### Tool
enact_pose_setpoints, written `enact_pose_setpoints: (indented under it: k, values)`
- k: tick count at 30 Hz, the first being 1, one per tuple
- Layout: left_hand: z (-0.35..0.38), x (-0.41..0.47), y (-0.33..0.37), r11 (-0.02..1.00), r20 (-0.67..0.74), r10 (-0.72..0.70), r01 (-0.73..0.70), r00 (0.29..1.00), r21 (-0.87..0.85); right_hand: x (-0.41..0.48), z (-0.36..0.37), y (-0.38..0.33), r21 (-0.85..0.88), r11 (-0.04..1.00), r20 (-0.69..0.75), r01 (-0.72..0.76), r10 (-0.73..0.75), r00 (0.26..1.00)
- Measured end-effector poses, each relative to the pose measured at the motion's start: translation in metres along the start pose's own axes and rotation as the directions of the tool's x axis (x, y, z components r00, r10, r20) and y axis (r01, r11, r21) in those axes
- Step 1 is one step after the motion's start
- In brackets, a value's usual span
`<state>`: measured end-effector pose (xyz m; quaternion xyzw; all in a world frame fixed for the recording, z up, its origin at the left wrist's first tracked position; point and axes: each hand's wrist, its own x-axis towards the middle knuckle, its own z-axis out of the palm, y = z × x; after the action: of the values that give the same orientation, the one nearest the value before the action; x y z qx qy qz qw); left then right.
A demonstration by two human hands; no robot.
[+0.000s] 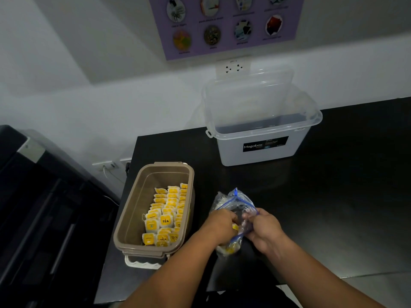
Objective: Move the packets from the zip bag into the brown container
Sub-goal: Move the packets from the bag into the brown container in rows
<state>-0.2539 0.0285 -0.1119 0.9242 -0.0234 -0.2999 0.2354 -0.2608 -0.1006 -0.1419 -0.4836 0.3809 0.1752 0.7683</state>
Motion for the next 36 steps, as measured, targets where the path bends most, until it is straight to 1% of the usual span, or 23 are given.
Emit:
enact_pose_setpoints:
  k: [3, 5, 8, 10, 12, 15, 17, 19, 21, 23, 25, 27, 29, 32, 34, 36]
  values:
    - [-0.001, -0.002, 0.004, 0.999, -0.036, -0.031, 0.031, 0.999, -0.010, -0.001, 0.000, -0.001, 0.037, 0.999, 0.016, 0.013, -0.014, 1.000]
    - [-0.005, -0.001, 0.008, 0.998, -0.055, -0.066, 0.066, 0.996, 0.006, -0.002, 0.002, -0.002, 0.009, 0.999, 0.013, 0.035, -0.036, 0.999]
    - [-0.015, -0.003, 0.013, 0.996, -0.081, -0.079, 0.082, 0.994, 0.046, -0.001, 0.006, -0.006, -0.023, 0.998, 0.000, 0.066, -0.066, 0.998]
    - [-0.017, -0.004, 0.012, 0.998, -0.148, -0.037, 0.044, 0.988, 0.049, -0.001, 0.007, -0.008, -0.011, 0.997, 0.015, 0.070, -0.070, 0.997]
    - [-0.019, -0.009, 0.011, 0.999, -0.229, 0.021, -0.014, 0.973, 0.032, 0.000, 0.008, -0.009, 0.023, 0.998, 0.062, 0.059, -0.061, 0.996]
    - [-0.024, -0.015, 0.010, 0.995, -0.299, 0.087, -0.072, 0.950, 0.061, 0.004, 0.008, -0.010, 0.065, 0.997, 0.159, 0.048, -0.058, 0.986]
    - [-0.028, -0.018, 0.010, 0.993, -0.339, 0.117, -0.101, 0.933, 0.065, 0.007, 0.008, -0.010, 0.085, 0.996, 0.189, 0.039, -0.055, 0.980]
    - [-0.032, -0.020, 0.010, 0.992, -0.346, 0.128, -0.114, 0.930, 0.061, 0.008, 0.012, -0.009, 0.058, 0.997, 0.167, 0.053, -0.062, 0.984]
    - [-0.038, -0.024, 0.010, 0.989, -0.346, 0.146, -0.131, 0.927, 0.065, 0.009, 0.015, -0.009, -0.031, 0.993, 0.117, 0.110, -0.106, 0.987]
    - [-0.048, -0.032, 0.008, 0.984, -0.390, 0.172, -0.172, 0.905, 0.037, 0.009, 0.019, -0.008, -0.084, 0.985, 0.102, 0.151, -0.142, 0.985]
    - [-0.063, -0.041, 0.004, 0.973, -0.436, 0.180, -0.223, 0.882, -0.049, 0.008, 0.023, -0.008, -0.096, 0.982, 0.090, 0.161, -0.153, 0.984]
    - [-0.083, -0.051, -0.002, 0.953, -0.459, 0.165, -0.261, 0.873, -0.154, 0.011, 0.027, -0.005, -0.105, 0.980, 0.077, 0.169, -0.161, 0.984]
    - [-0.107, -0.060, -0.009, 0.943, -0.478, 0.145, -0.267, 0.866, -0.197, 0.014, 0.032, -0.003, -0.108, 0.980, 0.069, 0.165, -0.158, 0.985]
    - [-0.144, -0.069, -0.025, 0.962, -0.497, 0.140, -0.236, 0.856, -0.137, 0.016, 0.039, -0.002, -0.118, 0.981, 0.073, 0.151, -0.144, 0.987]
    - [-0.168, -0.069, -0.039, 0.980, -0.495, 0.155, -0.196, 0.855, -0.031, 0.014, 0.043, -0.003, -0.125, 0.982, 0.092, 0.143, -0.132, 0.987]
    - [-0.188, -0.062, -0.054, 0.987, -0.461, 0.162, -0.146, 0.872, 0.071, 0.010, 0.047, -0.005, -0.129, 0.980, 0.093, 0.152, -0.140, 0.986]
